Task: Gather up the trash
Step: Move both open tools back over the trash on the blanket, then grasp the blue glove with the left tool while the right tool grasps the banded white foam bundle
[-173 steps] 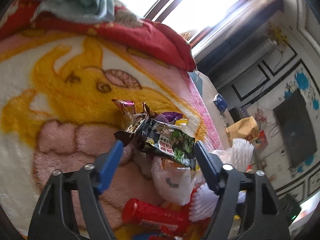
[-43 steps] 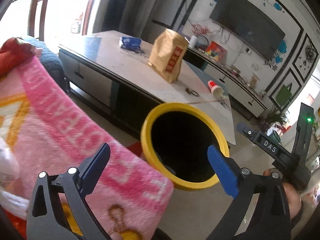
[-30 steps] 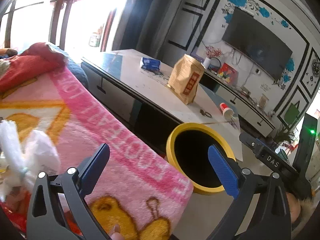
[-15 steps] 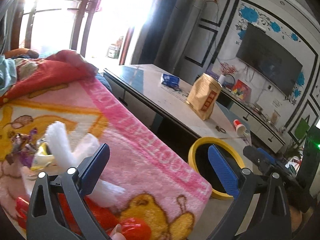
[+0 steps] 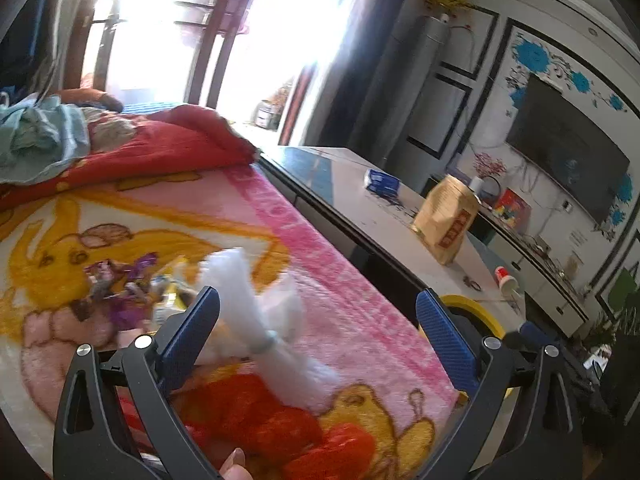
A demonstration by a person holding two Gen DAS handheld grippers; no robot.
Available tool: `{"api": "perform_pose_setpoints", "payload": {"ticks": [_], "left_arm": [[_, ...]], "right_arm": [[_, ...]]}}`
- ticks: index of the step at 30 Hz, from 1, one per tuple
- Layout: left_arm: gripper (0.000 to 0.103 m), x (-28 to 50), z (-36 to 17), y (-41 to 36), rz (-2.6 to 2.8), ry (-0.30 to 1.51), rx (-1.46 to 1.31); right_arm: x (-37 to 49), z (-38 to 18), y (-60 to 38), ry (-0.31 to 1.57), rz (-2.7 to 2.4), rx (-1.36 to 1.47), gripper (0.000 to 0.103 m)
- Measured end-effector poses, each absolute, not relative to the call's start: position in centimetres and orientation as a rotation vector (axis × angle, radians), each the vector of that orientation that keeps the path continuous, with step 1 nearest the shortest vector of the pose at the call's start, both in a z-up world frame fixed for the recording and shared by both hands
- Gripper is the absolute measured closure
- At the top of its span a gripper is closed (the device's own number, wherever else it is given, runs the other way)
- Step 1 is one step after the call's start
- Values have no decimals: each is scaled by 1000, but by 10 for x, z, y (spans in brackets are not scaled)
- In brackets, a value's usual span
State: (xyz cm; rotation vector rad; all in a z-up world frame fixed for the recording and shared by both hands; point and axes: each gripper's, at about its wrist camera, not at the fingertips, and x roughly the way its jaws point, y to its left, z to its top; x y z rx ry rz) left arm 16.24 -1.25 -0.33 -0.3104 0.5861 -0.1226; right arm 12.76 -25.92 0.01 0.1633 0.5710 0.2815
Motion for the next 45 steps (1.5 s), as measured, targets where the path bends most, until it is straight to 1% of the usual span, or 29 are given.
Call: {"api": "perform_pose_setpoints", "payload": {"ticks": [18,30,36,37,38,40,44,45], "left_arm": [[7,121,-20,86,71,600,-403],[7,84,-42,114,74,671,-428],[9,70,-66,103,-11,774,-422],[11,69,-70,99,-27,792,-412],[17,67,-74,95,-51,812,-402],[21,66,-80,89,-74,846,-391],[35,64,-91,75,-109,918,-372],[37,64,-94,73,-115,934,-366]], "right_arm": [[136,-19,-174,664,481,43,28],[167,-37,-144,739,527,-8,28],[175,-49,-129,781,563,-35,36],[177,-52,-127,792,566,-34,37],[179,-53,-126,803,570,-31,40],[181,-57,-125,823,575,-24,43],[184,-63,-124,852,590,-1,50],[184,-64,-124,856,593,-1,54]]}}
